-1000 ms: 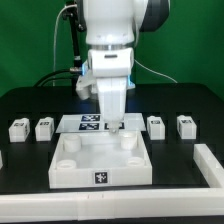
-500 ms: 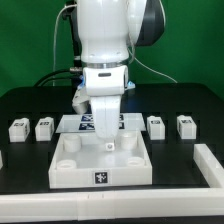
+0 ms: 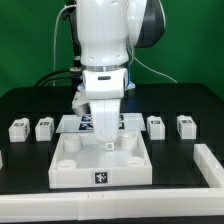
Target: Assemble one leg
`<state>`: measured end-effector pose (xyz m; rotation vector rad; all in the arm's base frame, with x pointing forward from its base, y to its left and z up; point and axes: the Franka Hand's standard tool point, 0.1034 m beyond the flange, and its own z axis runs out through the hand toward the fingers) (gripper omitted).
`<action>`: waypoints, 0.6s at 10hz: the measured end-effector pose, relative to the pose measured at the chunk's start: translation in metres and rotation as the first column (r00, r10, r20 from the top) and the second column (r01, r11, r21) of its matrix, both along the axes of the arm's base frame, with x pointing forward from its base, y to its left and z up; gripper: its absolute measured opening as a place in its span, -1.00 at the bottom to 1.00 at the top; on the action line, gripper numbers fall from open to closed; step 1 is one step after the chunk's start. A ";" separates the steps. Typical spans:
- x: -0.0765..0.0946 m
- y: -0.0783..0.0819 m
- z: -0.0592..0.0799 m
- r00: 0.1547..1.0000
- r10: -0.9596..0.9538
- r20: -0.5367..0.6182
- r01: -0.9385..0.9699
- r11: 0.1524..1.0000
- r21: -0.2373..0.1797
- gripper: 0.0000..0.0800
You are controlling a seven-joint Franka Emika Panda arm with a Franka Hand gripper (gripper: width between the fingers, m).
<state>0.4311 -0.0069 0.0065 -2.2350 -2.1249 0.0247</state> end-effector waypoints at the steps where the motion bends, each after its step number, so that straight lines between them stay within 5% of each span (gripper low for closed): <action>1: 0.000 0.000 0.000 1.000 0.000 0.000 0.000 1.000 0.000 -0.13; 2: 0.000 0.000 0.000 1.000 0.000 -0.001 0.000 1.000 0.000 -0.71; 6: 0.002 0.000 0.001 1.000 -0.001 0.010 0.001 1.000 0.000 -0.85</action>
Offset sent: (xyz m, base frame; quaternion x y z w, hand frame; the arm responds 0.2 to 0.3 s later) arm 0.0000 0.0000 0.0000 0.0000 0.0000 0.0000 1.0000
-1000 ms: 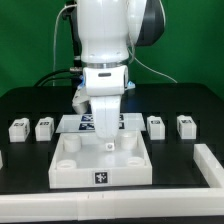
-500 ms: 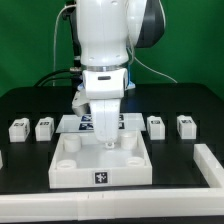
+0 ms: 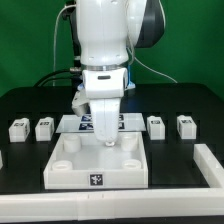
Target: Assemble one leg
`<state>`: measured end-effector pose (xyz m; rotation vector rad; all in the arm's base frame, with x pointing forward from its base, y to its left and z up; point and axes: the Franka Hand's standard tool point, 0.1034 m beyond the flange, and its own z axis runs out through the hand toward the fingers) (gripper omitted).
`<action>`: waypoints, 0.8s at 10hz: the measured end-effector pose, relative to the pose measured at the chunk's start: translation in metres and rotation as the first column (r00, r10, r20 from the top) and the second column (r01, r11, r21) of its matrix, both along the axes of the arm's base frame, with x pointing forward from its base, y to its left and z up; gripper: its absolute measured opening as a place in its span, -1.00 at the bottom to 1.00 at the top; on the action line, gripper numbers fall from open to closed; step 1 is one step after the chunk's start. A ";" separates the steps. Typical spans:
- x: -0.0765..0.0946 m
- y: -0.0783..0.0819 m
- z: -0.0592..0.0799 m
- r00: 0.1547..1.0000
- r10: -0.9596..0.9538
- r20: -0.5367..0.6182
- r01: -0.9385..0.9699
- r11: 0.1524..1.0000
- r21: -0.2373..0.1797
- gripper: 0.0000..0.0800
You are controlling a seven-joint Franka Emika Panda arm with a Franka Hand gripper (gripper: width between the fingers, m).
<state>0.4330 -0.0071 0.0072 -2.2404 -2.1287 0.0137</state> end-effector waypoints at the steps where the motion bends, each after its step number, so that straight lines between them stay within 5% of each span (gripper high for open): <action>1: 0.000 0.000 0.000 1.000 0.000 0.000 0.000 1.000 0.000 -0.85; 6: 0.008 0.003 -0.001 1.000 0.011 0.010 -0.011 1.000 0.003 -0.85; 8: 0.024 0.021 0.000 0.998 0.054 0.042 -0.054 0.998 0.013 -0.85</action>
Offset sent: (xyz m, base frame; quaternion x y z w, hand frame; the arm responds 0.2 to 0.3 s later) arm 0.0000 0.0000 0.0000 0.0000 0.0000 0.0000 1.0000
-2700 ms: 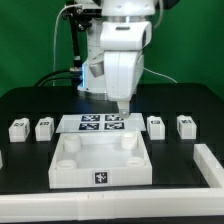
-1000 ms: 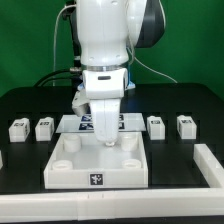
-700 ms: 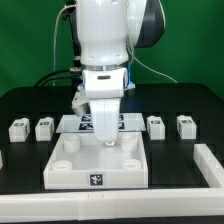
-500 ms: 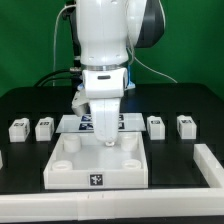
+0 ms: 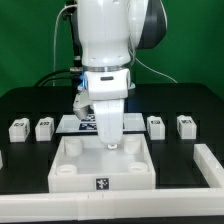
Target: Assemble one leg
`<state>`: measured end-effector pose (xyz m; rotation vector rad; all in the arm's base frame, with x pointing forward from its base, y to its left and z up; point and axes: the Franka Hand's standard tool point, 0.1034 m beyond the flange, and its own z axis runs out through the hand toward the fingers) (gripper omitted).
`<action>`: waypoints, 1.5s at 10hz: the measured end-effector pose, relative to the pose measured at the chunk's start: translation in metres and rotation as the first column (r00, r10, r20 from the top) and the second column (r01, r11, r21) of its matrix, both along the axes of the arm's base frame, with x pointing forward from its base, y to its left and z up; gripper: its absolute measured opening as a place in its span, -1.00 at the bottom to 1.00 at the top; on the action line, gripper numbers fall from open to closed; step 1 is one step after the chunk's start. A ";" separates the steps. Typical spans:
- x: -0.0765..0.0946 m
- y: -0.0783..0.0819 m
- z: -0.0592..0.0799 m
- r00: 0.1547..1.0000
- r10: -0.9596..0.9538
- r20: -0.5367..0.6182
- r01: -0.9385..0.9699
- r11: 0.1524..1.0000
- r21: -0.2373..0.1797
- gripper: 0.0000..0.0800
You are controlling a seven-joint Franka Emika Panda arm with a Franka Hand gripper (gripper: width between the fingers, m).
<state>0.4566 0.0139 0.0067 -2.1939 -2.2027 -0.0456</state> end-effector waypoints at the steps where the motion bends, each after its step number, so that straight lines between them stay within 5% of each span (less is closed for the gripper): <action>1: 0.006 0.017 0.001 0.999 -0.043 0.003 0.043 0.999 0.007 -0.85; 4: 0.024 0.054 0.000 0.996 -0.092 0.016 0.091 0.996 0.017 -0.85; 8: 0.032 0.069 0.000 0.997 -0.075 -0.015 0.075 0.997 0.007 -0.85; 14: 0.033 0.066 0.000 0.999 -0.054 -0.010 0.054 0.999 0.008 -0.85; 15: 0.033 0.066 0.000 0.998 -0.055 -0.010 0.055 0.998 0.008 -0.63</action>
Offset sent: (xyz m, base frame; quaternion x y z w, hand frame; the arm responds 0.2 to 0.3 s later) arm 0.0247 0.0505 -0.0078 -0.0208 0.0124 0.0327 0.9992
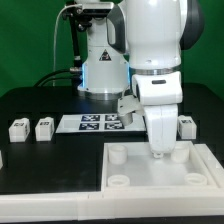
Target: Assemble one leg
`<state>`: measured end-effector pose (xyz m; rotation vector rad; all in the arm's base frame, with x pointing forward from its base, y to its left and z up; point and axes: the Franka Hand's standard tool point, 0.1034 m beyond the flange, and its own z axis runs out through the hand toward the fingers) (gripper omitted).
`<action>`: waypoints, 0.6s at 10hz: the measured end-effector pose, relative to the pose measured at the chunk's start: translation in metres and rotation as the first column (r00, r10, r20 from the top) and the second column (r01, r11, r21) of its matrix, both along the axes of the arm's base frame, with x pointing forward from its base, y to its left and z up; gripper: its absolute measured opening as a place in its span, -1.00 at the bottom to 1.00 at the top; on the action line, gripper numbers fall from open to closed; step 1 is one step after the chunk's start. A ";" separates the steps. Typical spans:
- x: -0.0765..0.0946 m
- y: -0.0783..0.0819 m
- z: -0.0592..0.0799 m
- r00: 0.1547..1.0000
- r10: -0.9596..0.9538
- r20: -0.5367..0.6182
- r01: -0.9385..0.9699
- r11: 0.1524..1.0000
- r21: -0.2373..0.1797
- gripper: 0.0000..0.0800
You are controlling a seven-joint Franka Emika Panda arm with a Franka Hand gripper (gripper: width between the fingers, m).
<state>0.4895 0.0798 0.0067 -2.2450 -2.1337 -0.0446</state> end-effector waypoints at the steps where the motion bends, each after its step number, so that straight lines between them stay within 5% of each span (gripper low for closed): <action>1: 0.000 0.000 0.000 1.000 0.000 0.000 0.000 1.000 0.000 -0.28; 2: 0.000 0.000 0.000 1.000 -0.001 0.000 0.001 1.000 0.000 0.06; 3: 0.000 0.000 0.000 1.000 -0.001 0.000 0.001 1.000 0.000 0.06; 4: 0.000 0.000 0.000 1.000 -0.001 0.000 0.001 1.000 0.000 0.47; 6: 0.000 -0.001 0.000 1.000 -0.002 0.000 0.002 1.000 0.000 0.57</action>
Offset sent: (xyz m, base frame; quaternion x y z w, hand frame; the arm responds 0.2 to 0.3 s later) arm 0.0000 0.0000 0.0000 0.0000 0.0000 0.0000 1.0000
